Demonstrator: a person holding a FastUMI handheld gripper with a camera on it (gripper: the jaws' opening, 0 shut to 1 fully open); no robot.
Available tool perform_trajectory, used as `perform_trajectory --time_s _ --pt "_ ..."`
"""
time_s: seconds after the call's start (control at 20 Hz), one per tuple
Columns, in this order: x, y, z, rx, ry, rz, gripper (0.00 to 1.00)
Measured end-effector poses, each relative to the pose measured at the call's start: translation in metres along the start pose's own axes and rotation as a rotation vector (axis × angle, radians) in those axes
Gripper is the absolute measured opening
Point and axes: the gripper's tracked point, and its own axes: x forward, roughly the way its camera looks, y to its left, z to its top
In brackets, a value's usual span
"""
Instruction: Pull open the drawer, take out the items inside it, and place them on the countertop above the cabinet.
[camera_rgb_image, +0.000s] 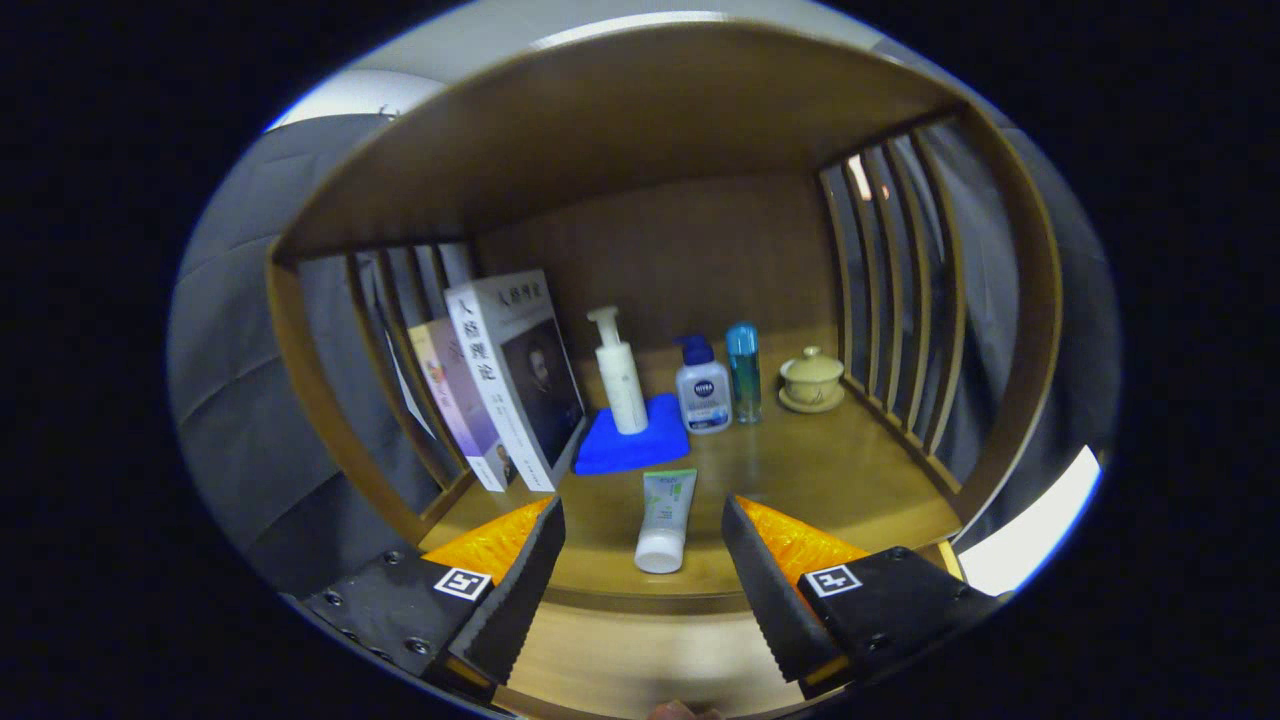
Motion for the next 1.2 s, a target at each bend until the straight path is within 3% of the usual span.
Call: perform_trajectory --time_s 0.3,0.6,1.2 --pt "-0.077 0.008 -0.005 -0.144 -0.239 -0.054 0.98" --pt "-0.136 0.004 -0.052 -0.194 -0.343 -0.115 0.98" --pt "-0.161 -0.041 -0.156 -0.043 -0.259 -0.203 0.98"
